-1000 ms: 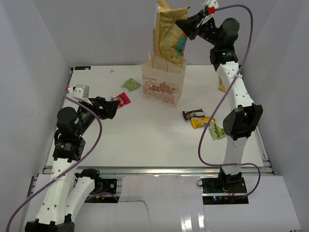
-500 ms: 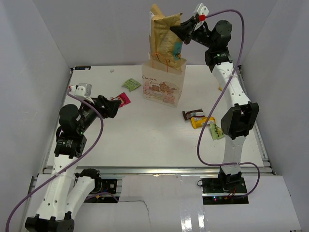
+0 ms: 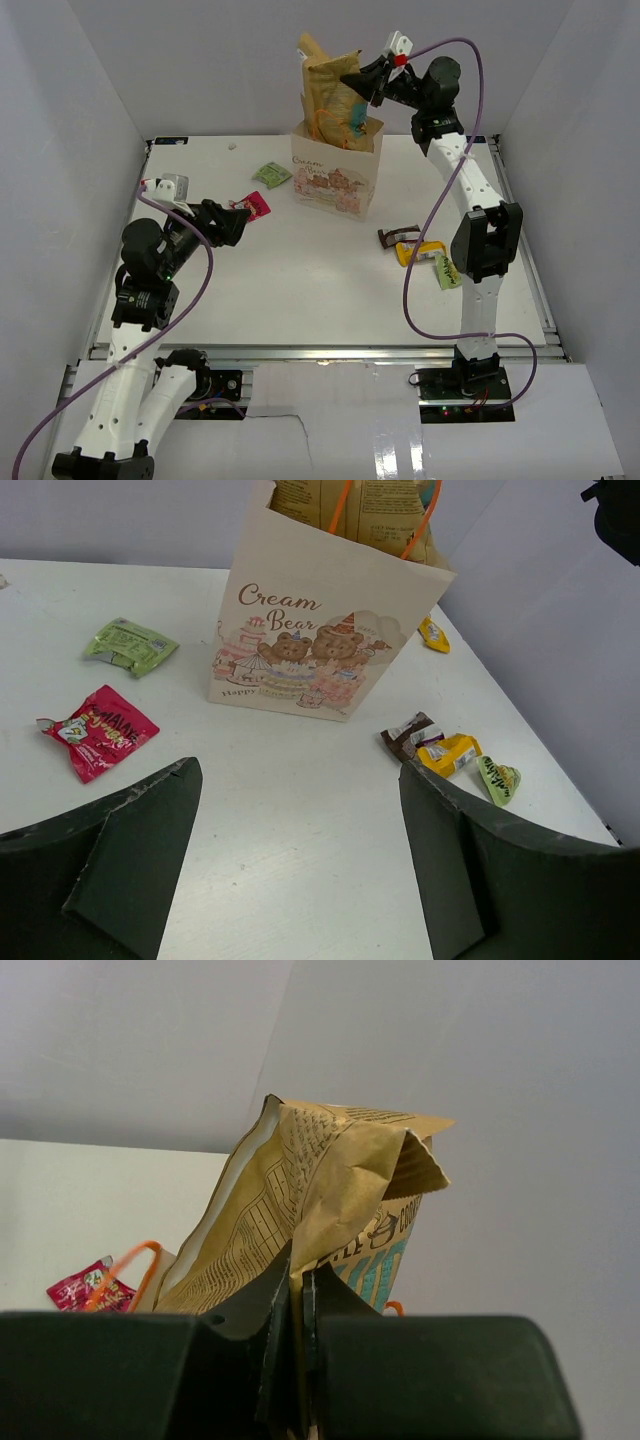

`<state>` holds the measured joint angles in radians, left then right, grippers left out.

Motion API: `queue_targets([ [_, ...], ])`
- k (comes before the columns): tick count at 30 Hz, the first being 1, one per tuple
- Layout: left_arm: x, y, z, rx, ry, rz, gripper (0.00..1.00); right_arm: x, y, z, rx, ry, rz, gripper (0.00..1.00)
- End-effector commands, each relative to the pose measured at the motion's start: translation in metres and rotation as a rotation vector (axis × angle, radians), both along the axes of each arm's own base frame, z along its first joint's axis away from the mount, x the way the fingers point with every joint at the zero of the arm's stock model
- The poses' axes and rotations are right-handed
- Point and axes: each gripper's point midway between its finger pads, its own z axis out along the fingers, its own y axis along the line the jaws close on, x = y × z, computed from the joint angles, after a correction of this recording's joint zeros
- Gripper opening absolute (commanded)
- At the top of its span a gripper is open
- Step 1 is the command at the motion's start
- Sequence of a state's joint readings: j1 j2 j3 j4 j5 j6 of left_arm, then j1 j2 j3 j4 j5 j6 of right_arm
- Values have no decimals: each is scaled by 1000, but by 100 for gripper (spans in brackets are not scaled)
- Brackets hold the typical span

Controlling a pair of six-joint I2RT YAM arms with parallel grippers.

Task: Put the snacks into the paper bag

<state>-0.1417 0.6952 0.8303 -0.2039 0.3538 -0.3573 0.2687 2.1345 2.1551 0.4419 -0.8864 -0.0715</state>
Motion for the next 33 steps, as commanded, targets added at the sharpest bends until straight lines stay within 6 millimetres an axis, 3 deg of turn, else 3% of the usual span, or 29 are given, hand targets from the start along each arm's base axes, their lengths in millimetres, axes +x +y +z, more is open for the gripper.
queue_targets([
  [1,-4,-2,1,-7,-4,-11,90,-25,-1,32,8,-190,70,8],
  [5,-4,-2,1,-10,1,-14,90,-28,-5,24,-2,-164,83,11],
  [7,-3,-3,-2,-13,12,-13,90,-26,-9,15,-7,-138,77,23],
  [9,-1,-3,-2,-18,18,-10,90,-31,-15,18,-6,-129,69,39],
  [12,6,-2,-9,-34,57,8,90,-38,-25,21,-12,-62,31,54],
  [15,11,-2,-16,-46,89,20,90,-38,-34,27,-35,-32,-35,64],
  [16,15,-2,-21,-51,112,27,90,-46,-38,35,-41,-29,-48,66],
  [18,21,1,-28,-55,142,50,91,-50,-48,29,-72,61,-80,74],
  [20,32,4,-43,-60,202,86,90,-64,-65,38,-92,75,-112,78],
  [21,37,6,-48,-62,226,107,90,-66,-70,18,-116,156,-121,82],
  [22,42,9,-55,-67,259,139,90,-78,-79,18,-128,182,-133,84],
  [23,50,12,-75,-79,345,182,90,-80,-91,11,-145,208,-161,86],
  [24,59,23,-83,-80,375,262,90,-84,-99,-23,-179,324,-177,86],
  [25,65,28,-93,-83,413,302,90,-96,-106,-27,-194,348,-189,87],
  [26,77,36,-112,-93,479,380,90,-101,-120,-67,-241,460,-218,87],
  [27,85,43,-122,-103,513,446,89,-106,-127,-67,-254,462,-241,87],
  [29,99,50,-142,-123,581,528,88,-125,-143,-113,-308,554,-268,89],
  [30,117,52,-157,-119,631,570,87,-141,-149,-147,-342,637,-286,89],
  [33,145,57,-179,-76,701,635,86,-161,-161,-187,-394,699,-328,89],
])
